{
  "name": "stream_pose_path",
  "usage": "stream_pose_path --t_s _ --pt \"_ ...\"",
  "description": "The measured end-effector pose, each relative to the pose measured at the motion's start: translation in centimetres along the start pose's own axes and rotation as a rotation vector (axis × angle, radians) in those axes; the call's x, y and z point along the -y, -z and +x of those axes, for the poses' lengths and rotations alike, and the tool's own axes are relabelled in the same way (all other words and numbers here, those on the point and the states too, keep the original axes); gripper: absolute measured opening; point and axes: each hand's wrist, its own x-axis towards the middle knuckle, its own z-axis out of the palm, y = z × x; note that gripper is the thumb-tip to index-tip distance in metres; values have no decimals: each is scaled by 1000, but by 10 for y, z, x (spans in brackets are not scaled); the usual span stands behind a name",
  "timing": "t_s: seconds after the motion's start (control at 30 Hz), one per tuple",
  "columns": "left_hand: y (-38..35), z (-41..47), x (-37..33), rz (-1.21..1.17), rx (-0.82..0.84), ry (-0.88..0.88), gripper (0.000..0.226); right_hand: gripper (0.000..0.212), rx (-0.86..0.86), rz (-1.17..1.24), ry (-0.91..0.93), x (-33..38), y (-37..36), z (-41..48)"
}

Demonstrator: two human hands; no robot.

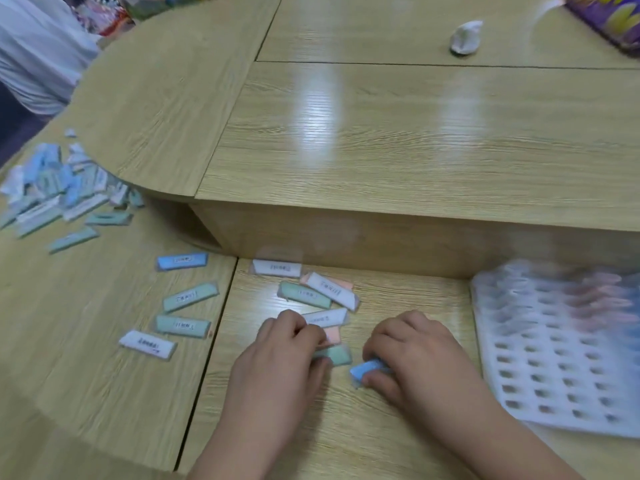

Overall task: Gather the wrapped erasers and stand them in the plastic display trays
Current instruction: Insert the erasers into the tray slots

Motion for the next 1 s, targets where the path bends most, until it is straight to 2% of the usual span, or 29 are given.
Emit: stream_pose_path --t_s 0.17,0.23,0.3,0.37,0.47,0.53,0.63,0.73,0.9,1.0 --pt "-4 5 -17 25 126 -62 39 35 43 249 -82 -6 21 -20" --pt "-6 6 -26 36 157 -79 43 35 -18 392 -112 -11 37 -36" --pt "-12 9 -33 70 135 -80 45 26 -118 523 -155 -17 56 -53" --pt "-13 13 -49 67 149 -73 41 15 -195 664 -262 -31 73 -67" --pt "-9 21 -76 -8 44 0 19 15 -215 940 -442 -60 93 -87" --pt "-4 28 -94 -103 37 23 15 12 -246 1050 -533 -81 104 -101" --pt "4 38 -123 -394 -23 38 23 14 -326 1093 -621 -110 117 -123" --pt "12 46 -157 -614 -57 37 18 13 -414 1115 -669 -133 131 -148" --pt "12 52 -211 -861 -52 -19 16 14 -529 1006 -737 -174 147 -194" --pt "5 51 -245 -920 -49 -62 19 27 -626 888 -673 -194 149 -210"
